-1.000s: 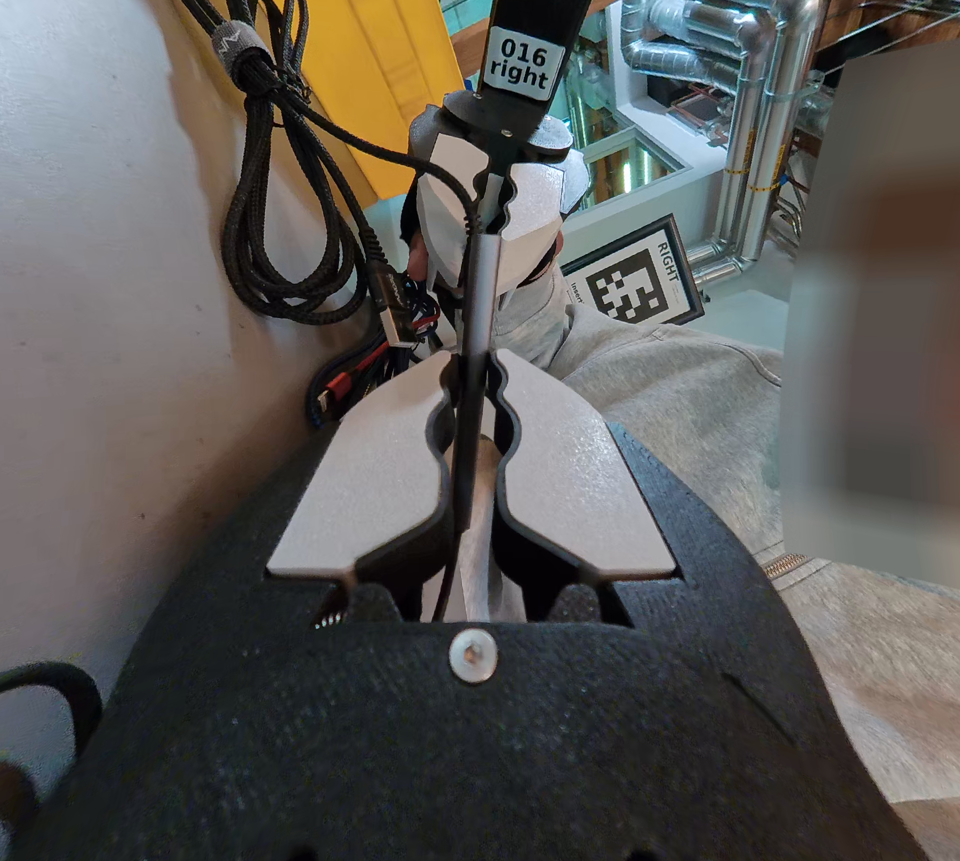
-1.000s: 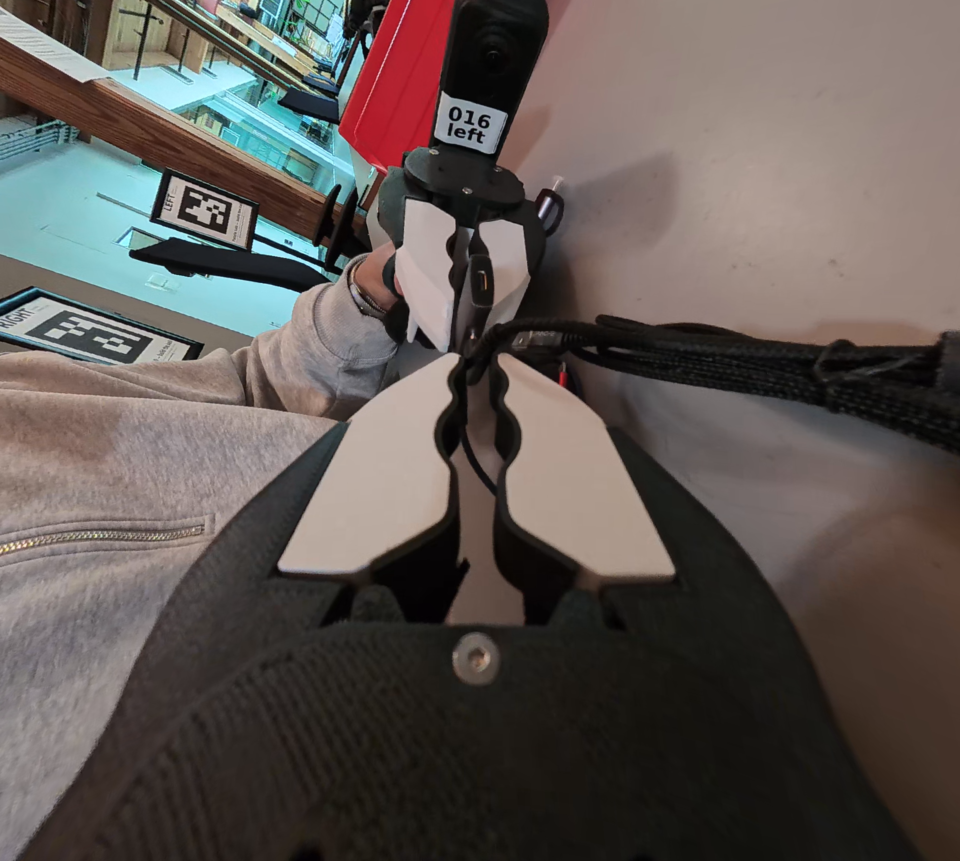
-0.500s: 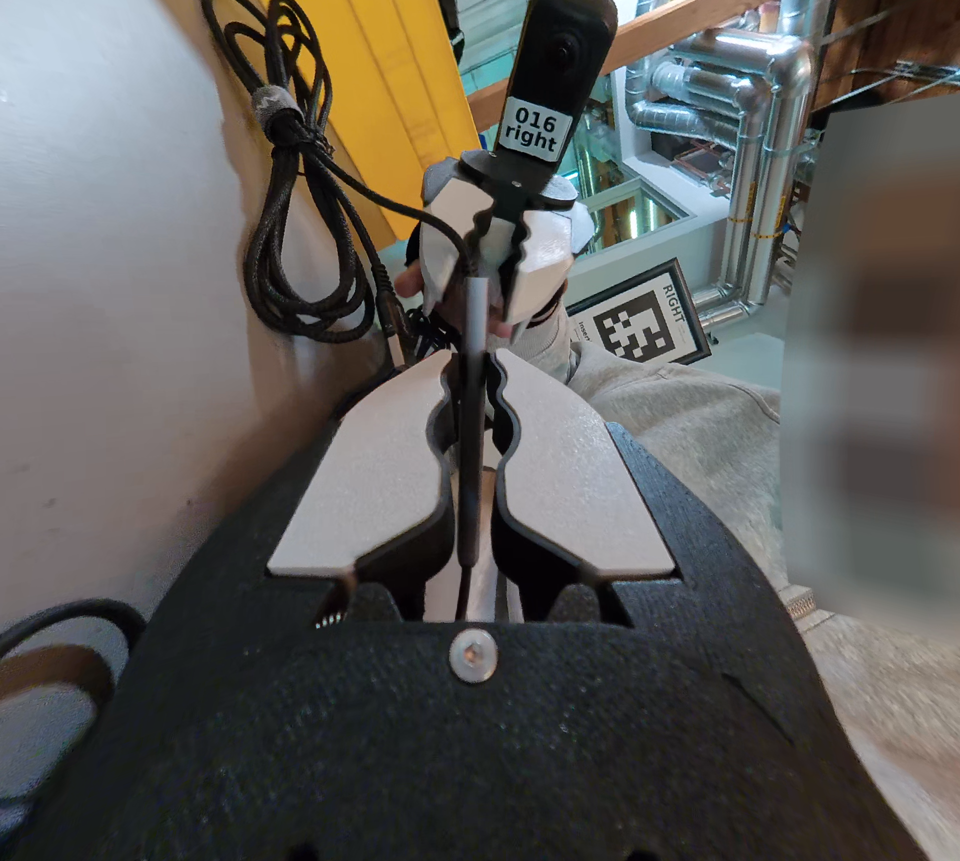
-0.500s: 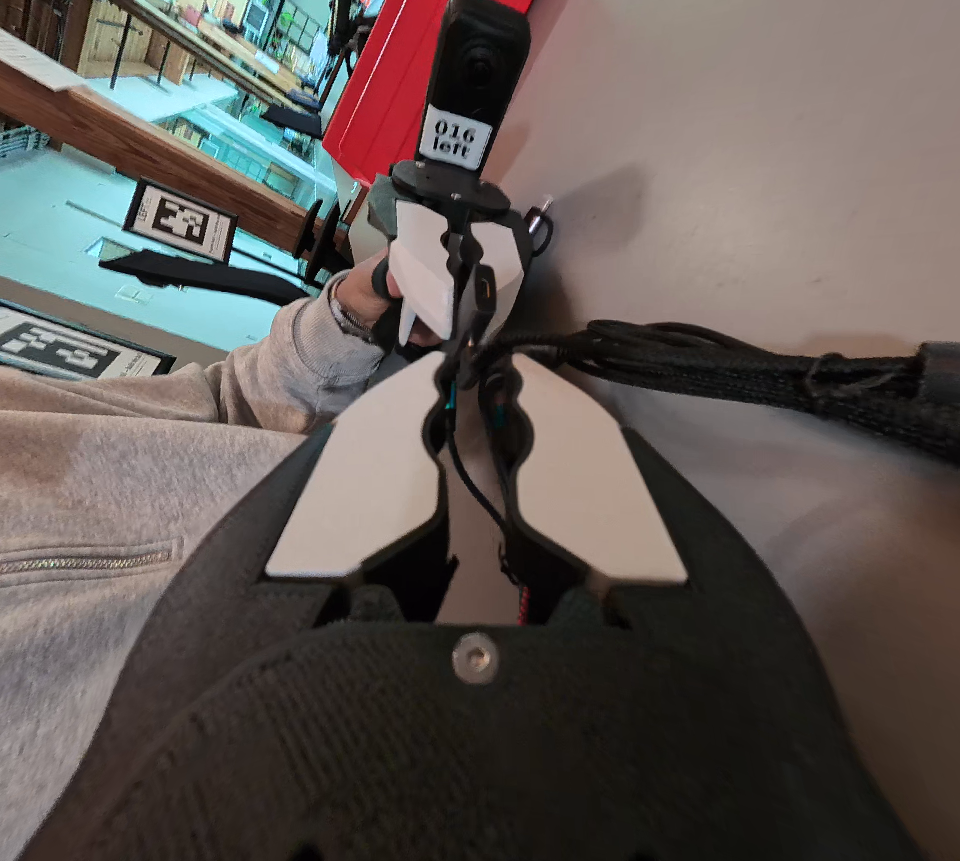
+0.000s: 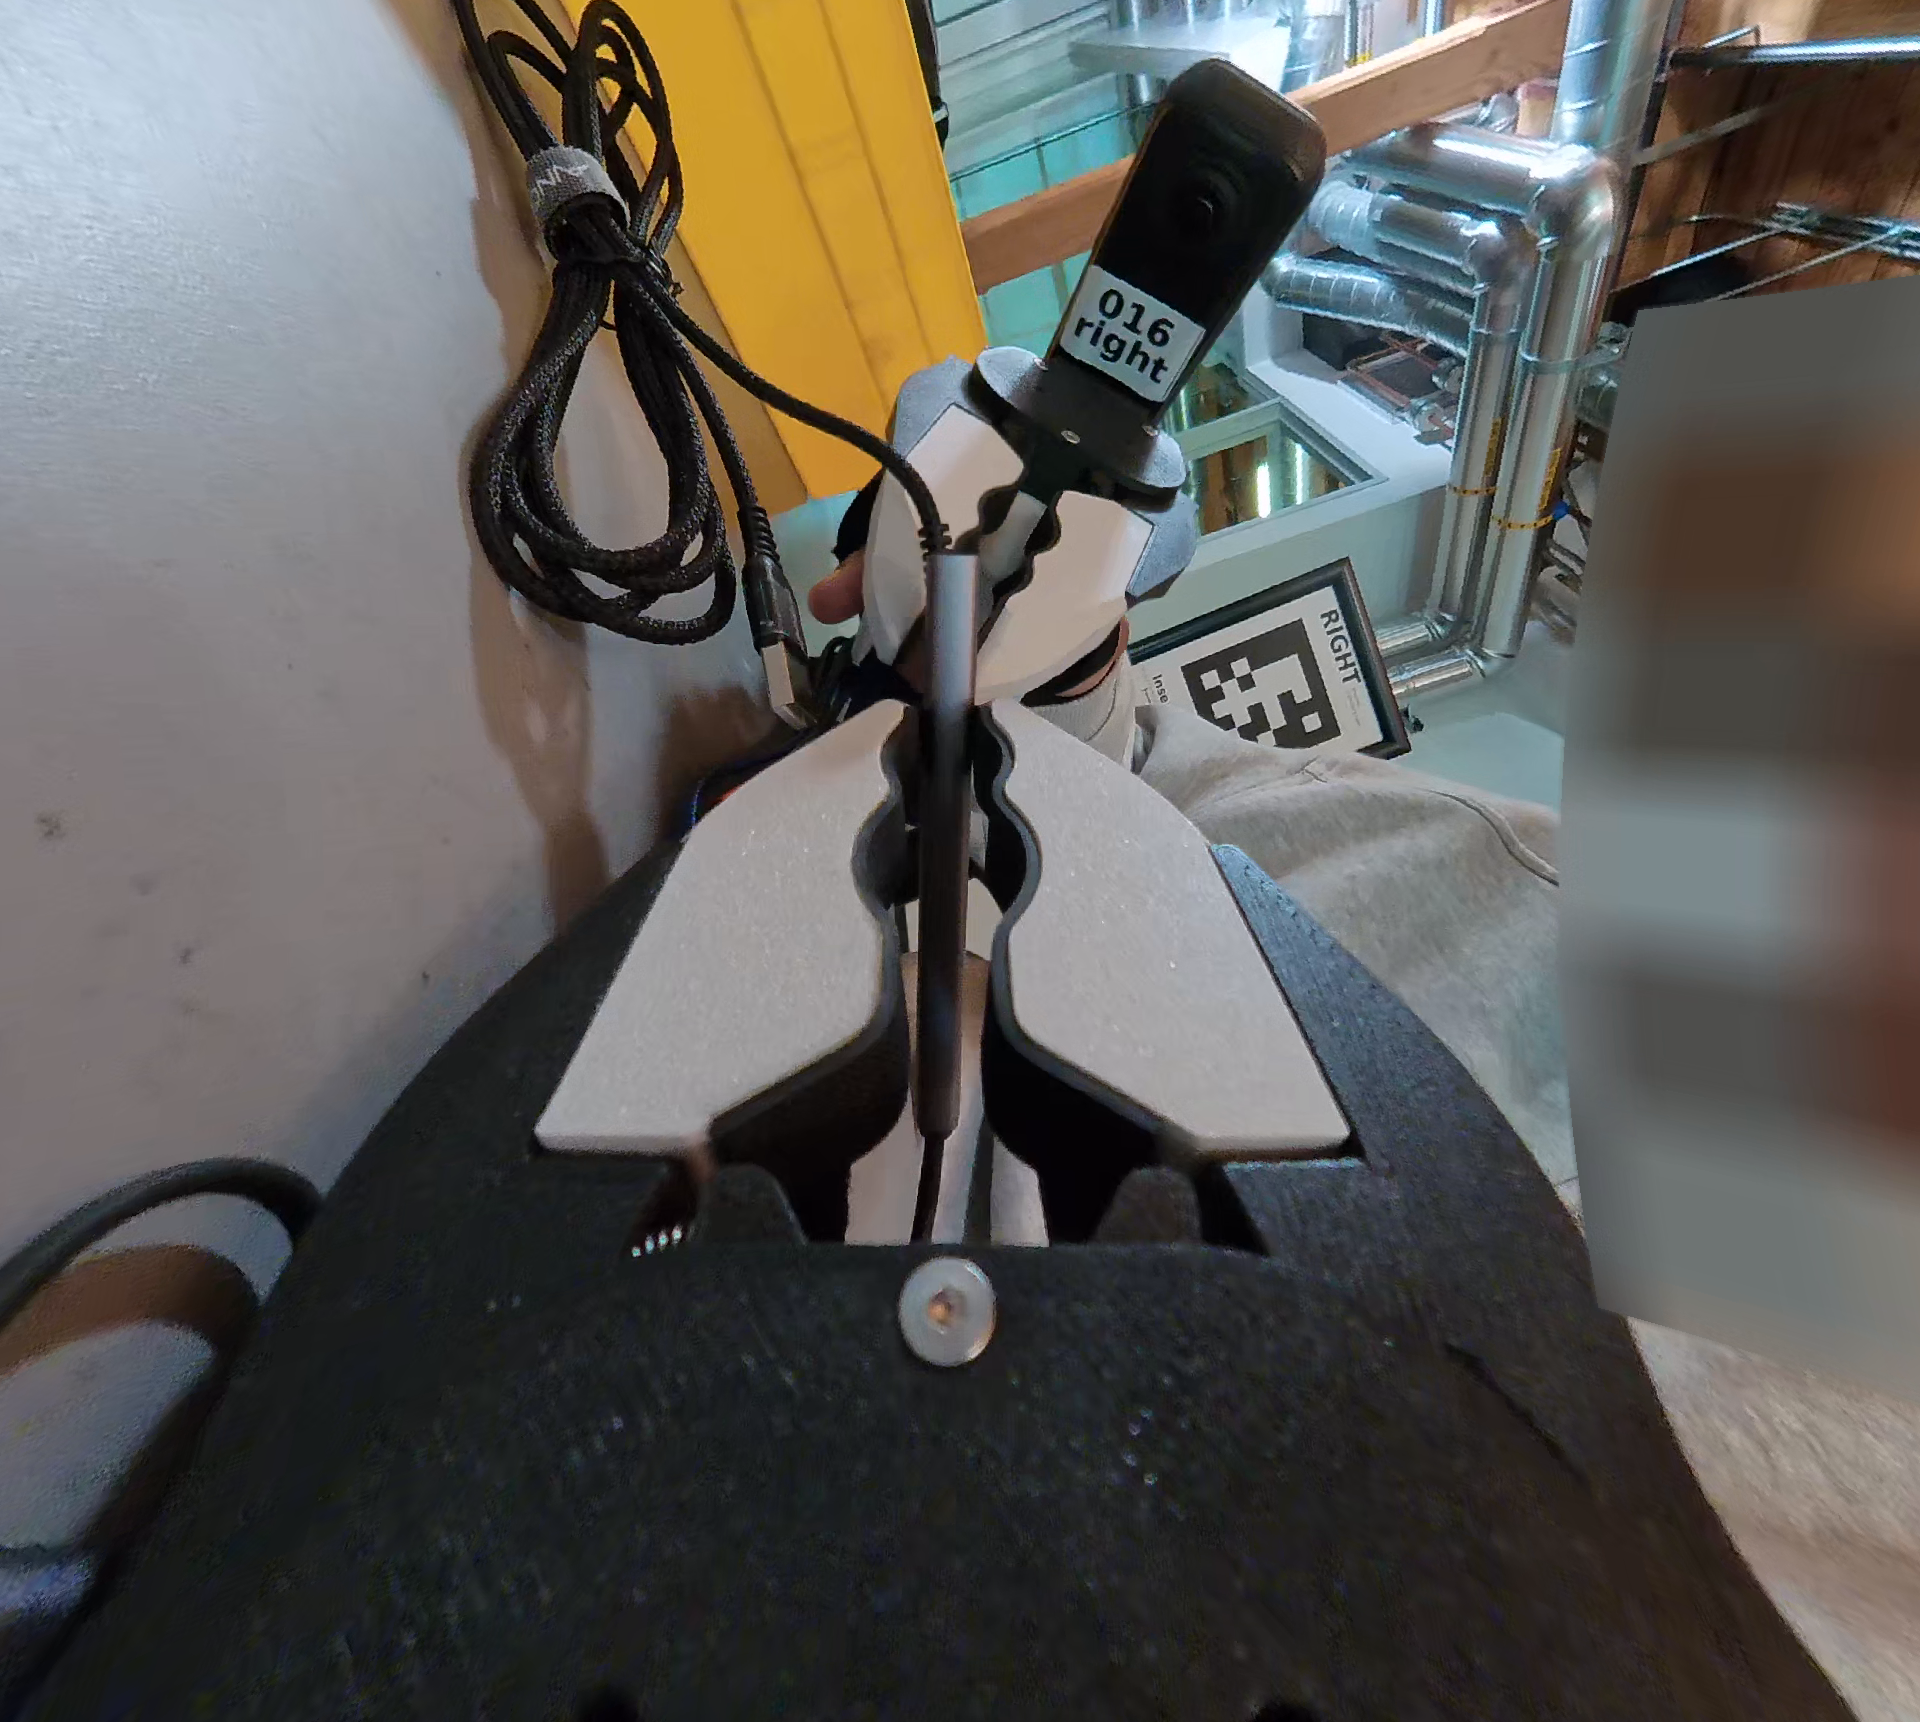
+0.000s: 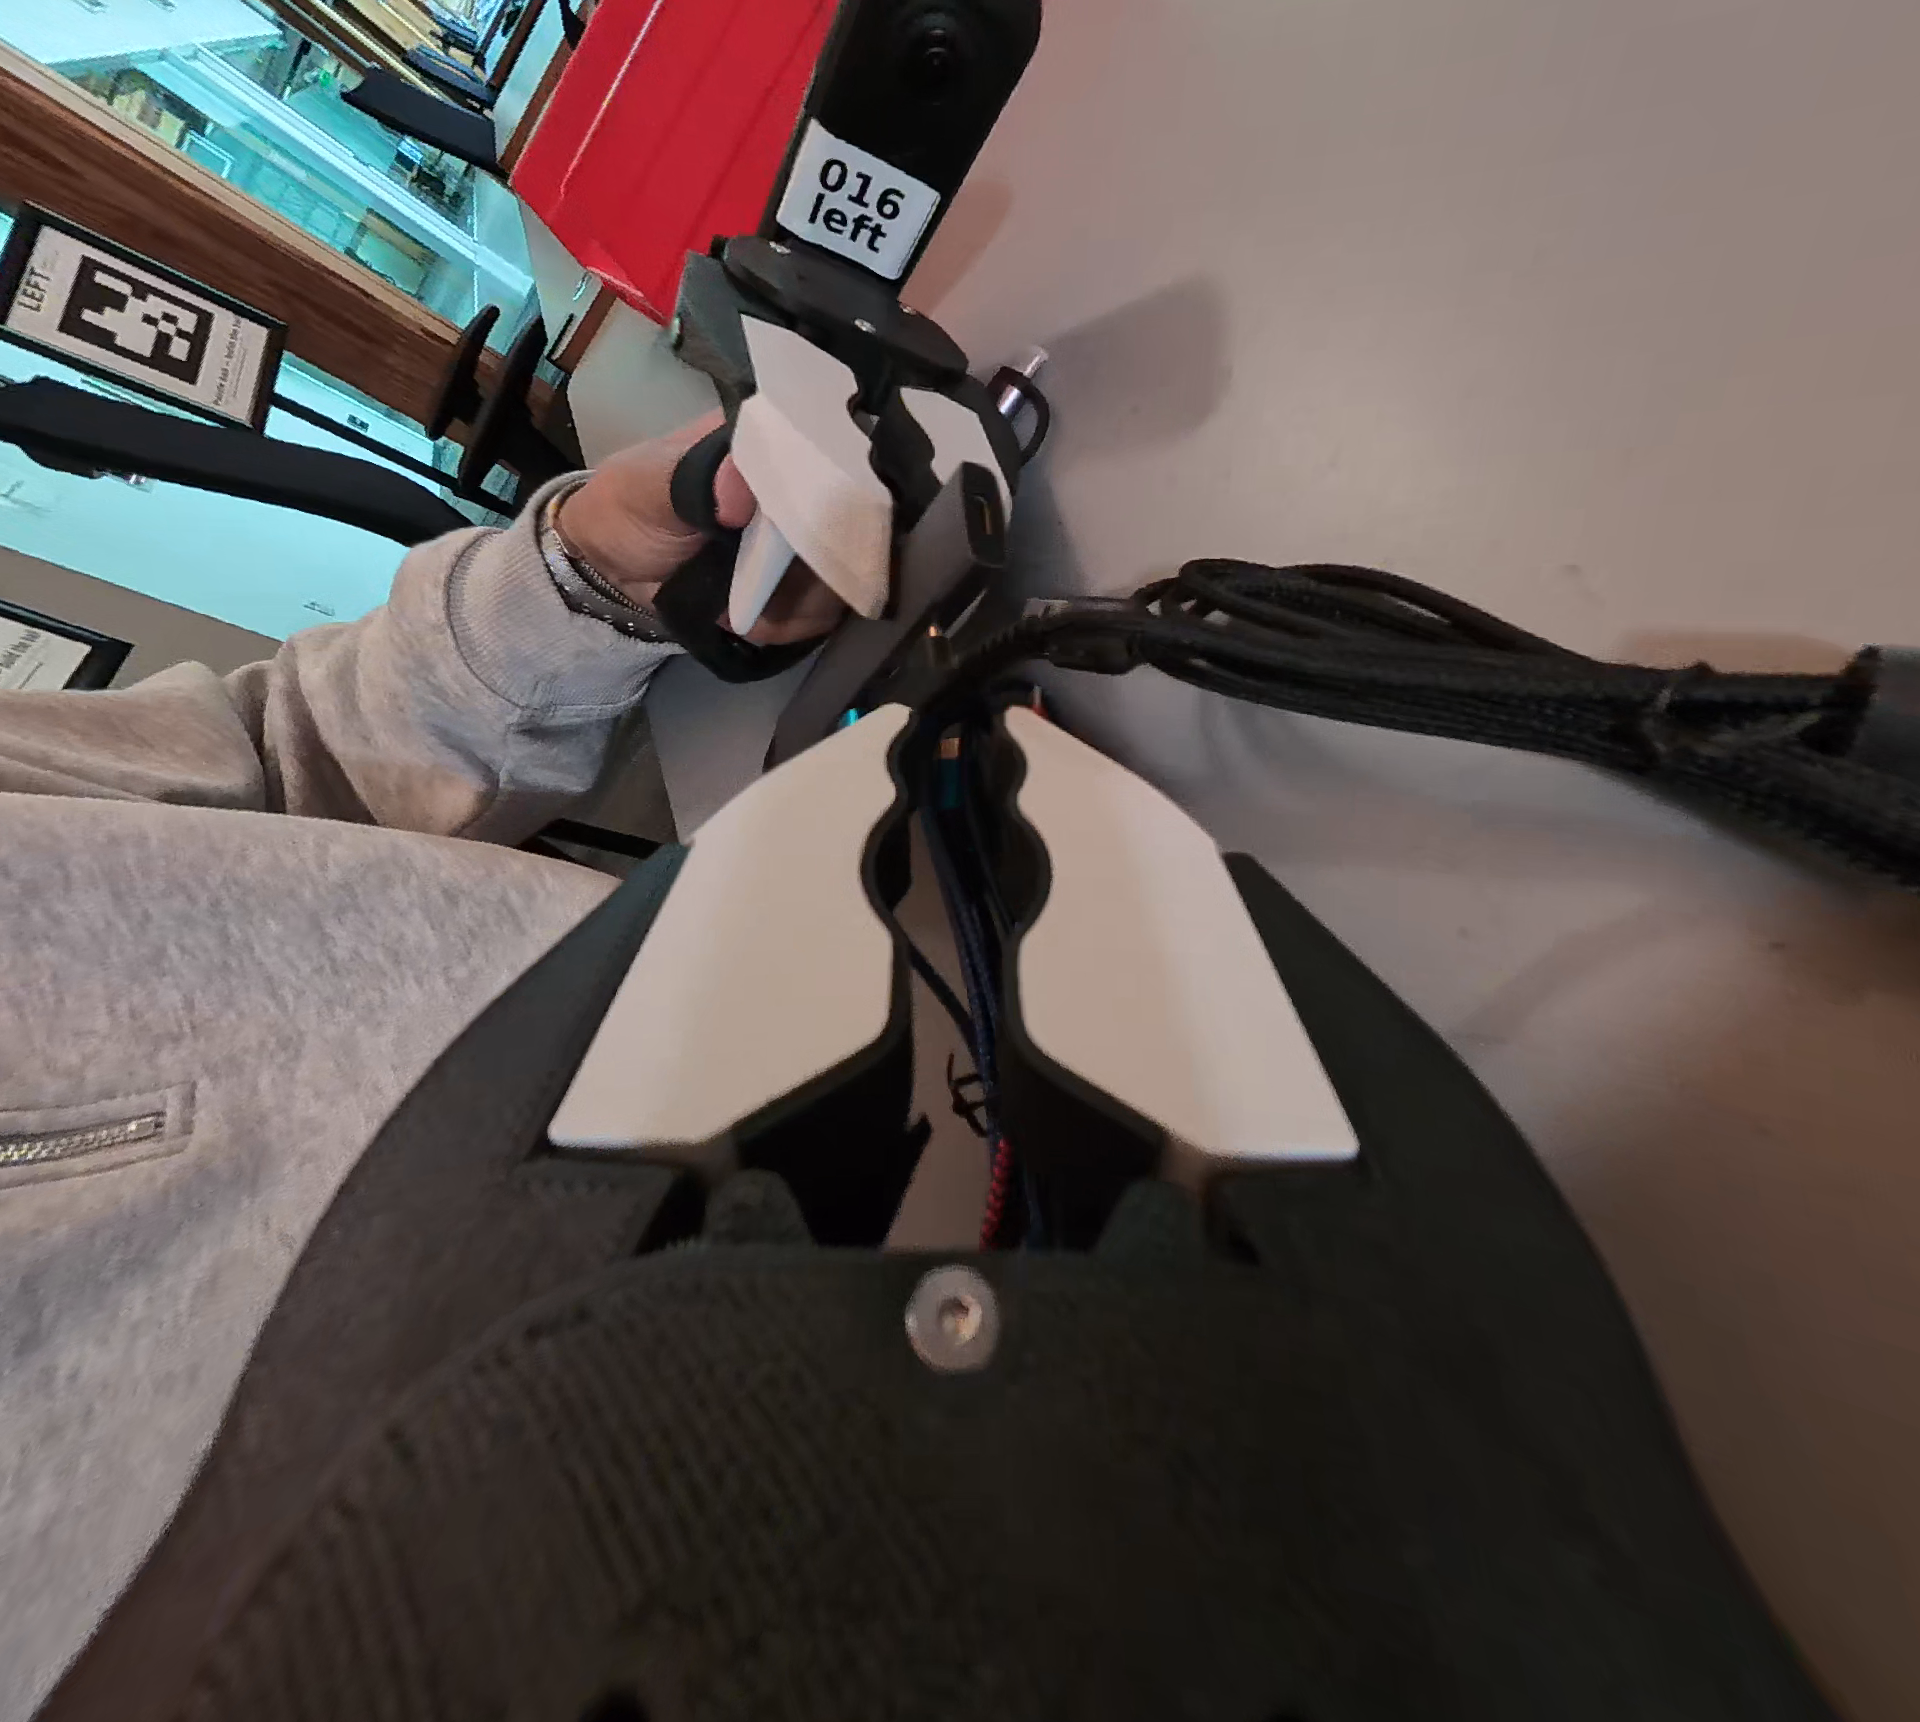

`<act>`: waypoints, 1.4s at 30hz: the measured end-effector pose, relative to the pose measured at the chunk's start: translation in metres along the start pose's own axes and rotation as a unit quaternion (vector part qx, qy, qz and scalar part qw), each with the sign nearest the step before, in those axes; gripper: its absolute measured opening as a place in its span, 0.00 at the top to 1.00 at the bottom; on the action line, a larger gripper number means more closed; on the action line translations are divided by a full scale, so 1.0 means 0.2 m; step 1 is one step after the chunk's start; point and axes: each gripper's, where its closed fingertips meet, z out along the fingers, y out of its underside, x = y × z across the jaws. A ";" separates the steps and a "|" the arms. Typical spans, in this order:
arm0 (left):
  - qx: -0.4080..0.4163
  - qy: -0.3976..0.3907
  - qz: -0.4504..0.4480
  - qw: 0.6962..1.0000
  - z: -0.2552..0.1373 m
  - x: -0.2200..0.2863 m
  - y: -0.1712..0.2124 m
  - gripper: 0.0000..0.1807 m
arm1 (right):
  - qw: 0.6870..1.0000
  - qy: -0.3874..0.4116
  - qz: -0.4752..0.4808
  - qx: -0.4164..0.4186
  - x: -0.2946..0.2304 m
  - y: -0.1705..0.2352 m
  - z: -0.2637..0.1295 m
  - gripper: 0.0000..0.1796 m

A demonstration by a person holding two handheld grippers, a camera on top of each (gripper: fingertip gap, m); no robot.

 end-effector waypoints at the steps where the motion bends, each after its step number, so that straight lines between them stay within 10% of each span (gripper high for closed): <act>1: 0.000 0.002 -0.001 1.000 0.00 0.00 0.00 0.95 | 1.000 -0.003 -0.003 0.002 -0.01 0.00 0.00 0.94; 42: -0.038 -0.002 0.024 0.999 0.02 0.01 0.04 0.95 | 0.989 0.036 -0.143 0.010 -0.05 -0.01 0.02 0.95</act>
